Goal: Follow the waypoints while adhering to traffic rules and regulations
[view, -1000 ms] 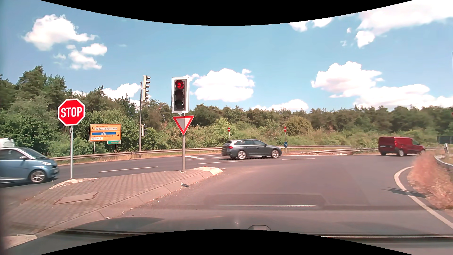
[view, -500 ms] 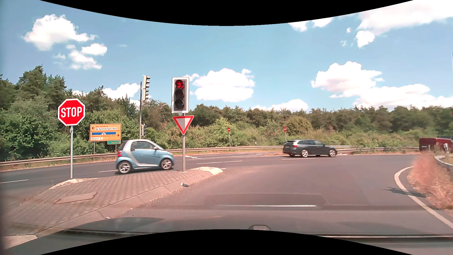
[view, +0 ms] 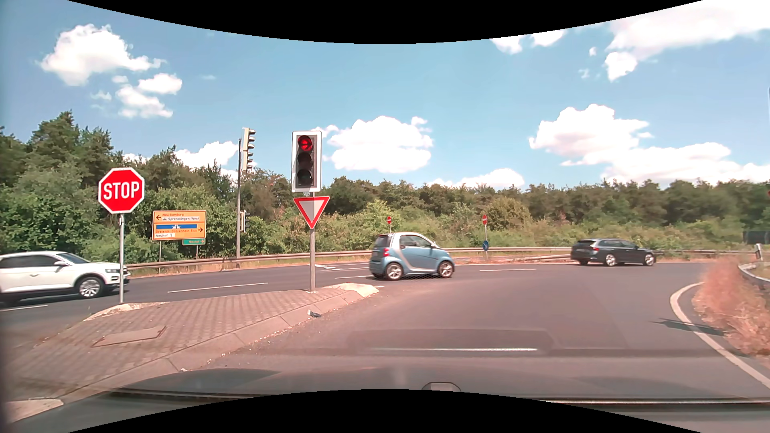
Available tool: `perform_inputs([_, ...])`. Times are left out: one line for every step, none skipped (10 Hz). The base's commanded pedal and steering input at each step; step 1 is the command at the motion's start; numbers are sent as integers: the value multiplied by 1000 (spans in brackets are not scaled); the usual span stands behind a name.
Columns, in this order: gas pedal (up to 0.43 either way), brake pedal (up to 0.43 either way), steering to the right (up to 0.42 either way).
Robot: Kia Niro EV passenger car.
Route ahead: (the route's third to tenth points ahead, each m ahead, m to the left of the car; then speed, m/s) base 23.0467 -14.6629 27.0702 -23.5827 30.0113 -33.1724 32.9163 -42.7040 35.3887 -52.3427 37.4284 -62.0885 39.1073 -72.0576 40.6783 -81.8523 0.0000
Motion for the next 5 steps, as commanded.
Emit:
perform_inputs([0,256,140])
perform_inputs([0,256,140])
perform_inputs([0,256,140])
perform_inputs([0,256,140])
perform_inputs([0,256,140])
